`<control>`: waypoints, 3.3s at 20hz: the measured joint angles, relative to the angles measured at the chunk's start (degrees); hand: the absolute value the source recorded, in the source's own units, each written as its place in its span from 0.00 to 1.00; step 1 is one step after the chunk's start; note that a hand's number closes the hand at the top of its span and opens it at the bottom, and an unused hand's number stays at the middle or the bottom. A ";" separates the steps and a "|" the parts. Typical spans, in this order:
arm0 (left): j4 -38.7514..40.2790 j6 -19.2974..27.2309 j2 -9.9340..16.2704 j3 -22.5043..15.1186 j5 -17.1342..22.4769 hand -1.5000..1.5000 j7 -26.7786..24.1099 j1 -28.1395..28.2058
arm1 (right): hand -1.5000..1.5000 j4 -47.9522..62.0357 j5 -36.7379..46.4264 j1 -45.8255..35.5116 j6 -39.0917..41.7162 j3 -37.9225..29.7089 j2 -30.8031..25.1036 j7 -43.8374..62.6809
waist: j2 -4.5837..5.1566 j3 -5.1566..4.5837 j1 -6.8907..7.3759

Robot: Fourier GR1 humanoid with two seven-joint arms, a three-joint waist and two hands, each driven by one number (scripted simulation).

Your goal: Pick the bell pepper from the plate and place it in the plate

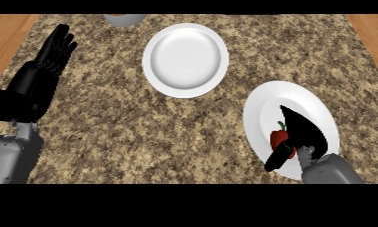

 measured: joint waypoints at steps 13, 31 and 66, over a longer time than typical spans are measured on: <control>-0.06 -1.09 -2.42 1.00 -2.07 0.50 0.19 -0.13 | 1.00 6.95 12.17 -2.11 -4.36 -2.35 -1.06 -9.12 | -0.25 -0.32 0.08; 0.25 -2.20 -2.75 2.24 -2.46 0.50 0.41 -0.77 | 1.00 29.66 12.07 -18.92 -13.50 -13.91 -15.55 -59.80 | 0.16 0.06 0.67; 0.69 -4.34 -5.75 3.02 -5.22 0.50 1.00 -2.74 | 1.00 49.13 10.85 -53.26 -16.65 -15.45 21.36 -54.48 | 0.65 -0.02 1.97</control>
